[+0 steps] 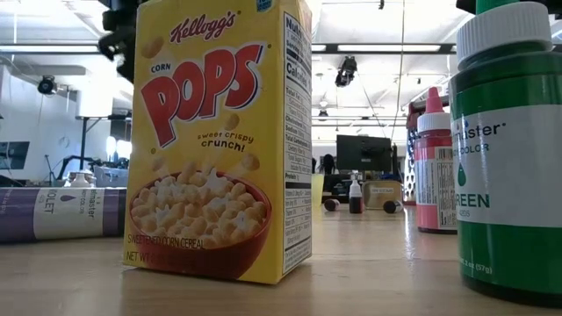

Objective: Pick & Place Kitchen Items
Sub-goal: Put the yellow seasoning bottle into the black bin

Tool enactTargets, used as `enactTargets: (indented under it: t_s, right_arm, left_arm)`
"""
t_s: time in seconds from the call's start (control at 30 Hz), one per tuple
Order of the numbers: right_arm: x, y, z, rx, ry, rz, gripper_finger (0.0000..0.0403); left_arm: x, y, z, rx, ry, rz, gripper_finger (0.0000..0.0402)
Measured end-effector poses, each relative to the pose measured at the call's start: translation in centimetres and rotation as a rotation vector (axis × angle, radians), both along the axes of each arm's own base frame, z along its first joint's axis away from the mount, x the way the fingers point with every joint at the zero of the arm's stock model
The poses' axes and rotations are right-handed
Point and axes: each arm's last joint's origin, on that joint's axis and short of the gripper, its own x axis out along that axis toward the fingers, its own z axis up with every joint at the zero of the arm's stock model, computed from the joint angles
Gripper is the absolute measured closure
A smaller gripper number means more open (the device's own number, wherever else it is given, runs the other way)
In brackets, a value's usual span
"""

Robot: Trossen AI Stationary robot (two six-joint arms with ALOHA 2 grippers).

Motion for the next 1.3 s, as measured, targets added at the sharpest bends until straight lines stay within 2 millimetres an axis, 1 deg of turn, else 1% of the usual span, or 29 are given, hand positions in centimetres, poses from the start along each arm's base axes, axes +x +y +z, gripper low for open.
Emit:
enactTargets:
  t_s: [0.3, 0.53, 0.6, 0.77, 1.3]
  right_arm:
    - [0.0, 0.0, 0.0, 0.0, 0.0, 0.0, 0.0394]
    - [0.0, 0.0, 0.0, 0.001, 0.0, 0.001, 0.0394]
    - [0.0, 0.0, 0.0, 0.0, 0.0, 0.0, 0.0394]
    - [0.0, 0.0, 0.0, 0.0, 0.0, 0.001, 0.0394]
    - [0.0, 0.0, 0.0, 0.001, 0.0, 0.0, 0.0394]
  left_arm:
    - [0.3, 0.3, -2.4, 0.089, -0.022, -0.035, 0.0163]
    - [-0.1, 0.2, -4.3, 0.101, 0.016, -0.036, 0.0163]
    - [-0.2, 0.3, -4.8, 0.14, 0.039, -0.026, 0.0163]
    - [-0.3, 0.5, -5.3, 0.23, 0.097, 0.017, 0.0163]
    - [-0.3, 0.6, -7.0, 0.251, 0.067, 0.031, 0.0163]
